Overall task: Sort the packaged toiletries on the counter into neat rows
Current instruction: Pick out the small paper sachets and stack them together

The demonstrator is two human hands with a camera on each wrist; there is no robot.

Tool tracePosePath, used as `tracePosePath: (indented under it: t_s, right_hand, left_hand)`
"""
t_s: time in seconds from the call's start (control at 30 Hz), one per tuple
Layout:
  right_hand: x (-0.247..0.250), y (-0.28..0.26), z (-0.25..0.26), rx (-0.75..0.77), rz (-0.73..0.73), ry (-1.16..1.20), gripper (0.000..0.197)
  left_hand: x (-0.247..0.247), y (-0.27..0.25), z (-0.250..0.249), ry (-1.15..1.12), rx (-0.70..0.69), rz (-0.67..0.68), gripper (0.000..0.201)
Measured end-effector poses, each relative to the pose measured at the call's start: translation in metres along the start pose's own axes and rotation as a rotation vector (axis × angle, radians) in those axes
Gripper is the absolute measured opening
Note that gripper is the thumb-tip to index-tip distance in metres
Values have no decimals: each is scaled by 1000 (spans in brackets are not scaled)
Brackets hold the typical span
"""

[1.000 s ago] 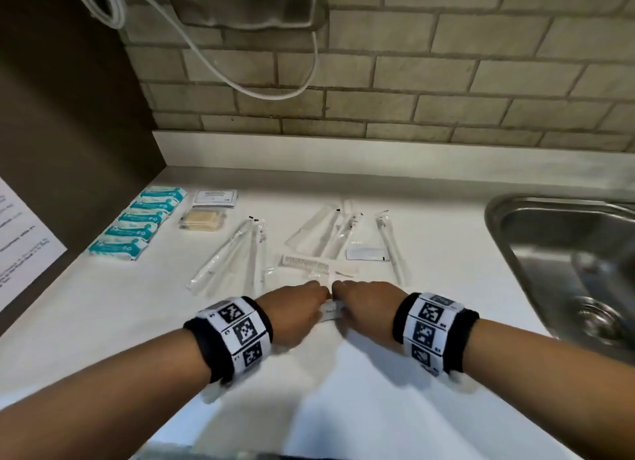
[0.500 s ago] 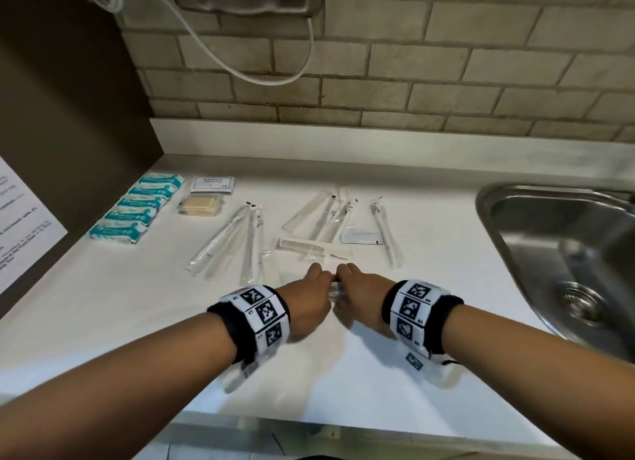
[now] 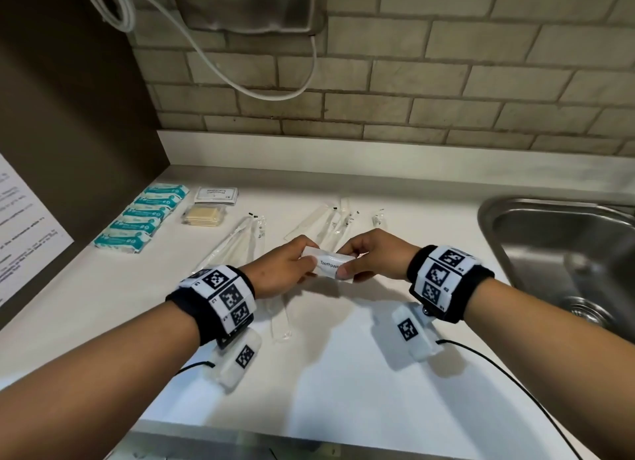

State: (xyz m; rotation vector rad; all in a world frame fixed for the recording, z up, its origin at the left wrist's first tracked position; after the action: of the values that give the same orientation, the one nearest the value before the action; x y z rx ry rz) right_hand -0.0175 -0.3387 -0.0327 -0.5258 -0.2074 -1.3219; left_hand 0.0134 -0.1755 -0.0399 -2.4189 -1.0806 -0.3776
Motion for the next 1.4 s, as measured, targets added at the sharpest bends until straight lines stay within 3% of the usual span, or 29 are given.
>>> tracePosePath:
  t_s: [0.1, 0.23, 0.3, 0.4, 0.5, 0.6, 0.67, 0.73, 0.87, 0.97, 1.03, 1.17, 1.4]
  right_hand:
    - [0, 5, -1, -9, 21, 7, 27]
    - [8, 11, 4, -5, 47, -3, 38]
    - [19, 15, 6, 3, 90, -168, 48]
    - [38, 29, -2, -47, 84, -658, 58]
    - [42, 49, -10, -108, 75, -1053, 52]
    - [37, 71, -31, -164, 114, -1173, 18]
    - [47, 103, -69, -185, 111, -1170, 26]
    - [44, 103, -67, -177, 136, -1197, 35]
    - [33, 85, -26, -85, 146, -1192, 10]
    - [44, 85, -20, -67, 58, -1096, 14]
    - [56, 82, -11, -68, 1, -927, 12]
    - [74, 74, 18, -2, -133, -369, 17]
    - [26, 73, 77, 217, 1, -169, 16]
  left_hand:
    - [-7, 2, 2, -165, 78, 59, 11]
    - [1, 7, -2, -187, 48, 16, 12]
    - [9, 8, -4, -176, 44, -12, 14]
    - [22, 9, -11, -191, 56, -54, 15]
    - [37, 16, -15, -205, 53, -155, 21]
    - [44, 29, -17, -214, 38, -219, 23]
    - [48, 36, -16, -230, 38, -233, 21]
    - [52, 41, -14, -241, 34, -240, 21]
    - [58, 48, -11, -219, 41, -256, 25]
    - [64, 51, -8, -203, 63, -274, 25]
    - [67, 53, -3, -195, 76, -283, 25]
    - [71, 54, 9, -181, 105, -275, 23]
    - [72, 35, 18, -329, 96, -178, 19]
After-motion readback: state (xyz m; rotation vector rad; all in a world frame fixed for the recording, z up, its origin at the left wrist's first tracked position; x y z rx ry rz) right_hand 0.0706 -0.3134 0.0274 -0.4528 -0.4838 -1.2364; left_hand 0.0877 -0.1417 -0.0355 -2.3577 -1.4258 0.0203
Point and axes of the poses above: each hand's wrist, its own y-axis towards the middle knuckle, its own x-axis out of the back of the hand, z = x × y, the point moved 5 cm from there along y, towards the middle knuckle, and after that the axes turned 5 degrees about x, right-handed, at the moved point
